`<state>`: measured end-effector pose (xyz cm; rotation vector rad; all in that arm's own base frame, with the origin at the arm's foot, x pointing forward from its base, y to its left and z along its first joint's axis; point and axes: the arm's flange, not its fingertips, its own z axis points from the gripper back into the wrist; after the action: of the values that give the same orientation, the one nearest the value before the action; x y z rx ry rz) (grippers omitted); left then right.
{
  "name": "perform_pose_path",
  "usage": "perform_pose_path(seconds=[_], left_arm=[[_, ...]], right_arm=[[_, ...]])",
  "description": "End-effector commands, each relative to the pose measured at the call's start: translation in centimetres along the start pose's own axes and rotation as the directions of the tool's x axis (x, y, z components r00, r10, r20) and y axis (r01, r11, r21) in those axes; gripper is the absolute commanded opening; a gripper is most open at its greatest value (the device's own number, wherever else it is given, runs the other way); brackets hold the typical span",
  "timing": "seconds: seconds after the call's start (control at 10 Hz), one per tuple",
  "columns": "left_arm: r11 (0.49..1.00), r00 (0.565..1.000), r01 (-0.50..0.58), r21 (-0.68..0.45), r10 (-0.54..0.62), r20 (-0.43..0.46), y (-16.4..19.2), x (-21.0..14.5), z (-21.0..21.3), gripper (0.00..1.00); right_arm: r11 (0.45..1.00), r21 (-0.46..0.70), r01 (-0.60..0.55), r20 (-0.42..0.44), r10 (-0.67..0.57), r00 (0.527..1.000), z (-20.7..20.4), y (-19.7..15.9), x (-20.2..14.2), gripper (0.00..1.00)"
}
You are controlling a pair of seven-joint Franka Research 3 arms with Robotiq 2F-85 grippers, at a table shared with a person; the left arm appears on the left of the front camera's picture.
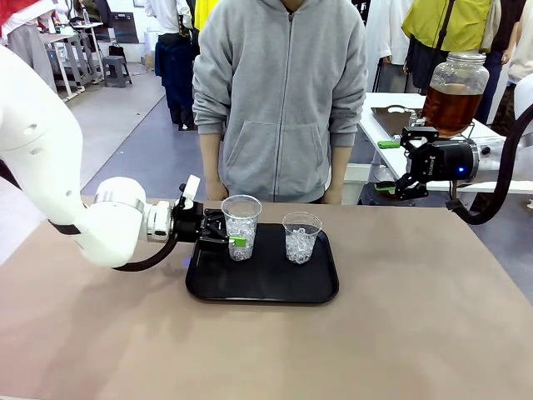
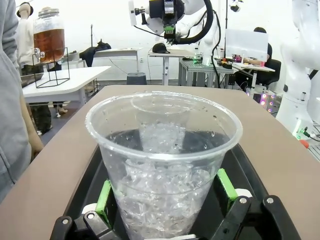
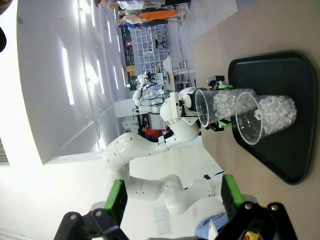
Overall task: Pour the drink into the iced cup.
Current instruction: Pick up the iced cup indicated by the human and present it to them.
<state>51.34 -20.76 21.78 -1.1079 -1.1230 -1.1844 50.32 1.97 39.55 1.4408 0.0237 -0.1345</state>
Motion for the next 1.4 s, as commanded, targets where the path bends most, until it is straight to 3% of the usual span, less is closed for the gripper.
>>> perform_pose_path(seconds=[0.0, 0.2, 0.9, 1.3], left_arm=[[1.0, 1.0, 0.006, 0.021, -0.006, 0.008, 0.1, 0.0, -0.6, 1.0], [1.0, 1.0, 0.009, 0.02, -0.009, 0.004, 0.0, -0.1, -0.7, 0.83], [0.994, 0.998, -0.002, 0.109, -0.004, 0.055, 0.2, 1.3, -0.2, 0.83], [0.992, 0.996, 0.079, 0.101, -0.082, 0.024, 1.1, 7.0, -1.0, 0.83]], right_arm=[[1.0, -0.002, -0.001, 0.007, 0.001, 1.0, 0.0, 0.1, 0.0, 1.0], [1.0, -0.002, -0.001, 0.007, 0.001, 1.0, 0.0, 0.1, 0.0, 1.0], [1.0, -0.002, -0.001, 0.007, 0.001, 1.0, 0.0, 0.1, 0.0, 1.0], [1.0, -0.002, -0.001, 0.007, 0.001, 1.0, 0.0, 0.1, 0.0, 1.0]])
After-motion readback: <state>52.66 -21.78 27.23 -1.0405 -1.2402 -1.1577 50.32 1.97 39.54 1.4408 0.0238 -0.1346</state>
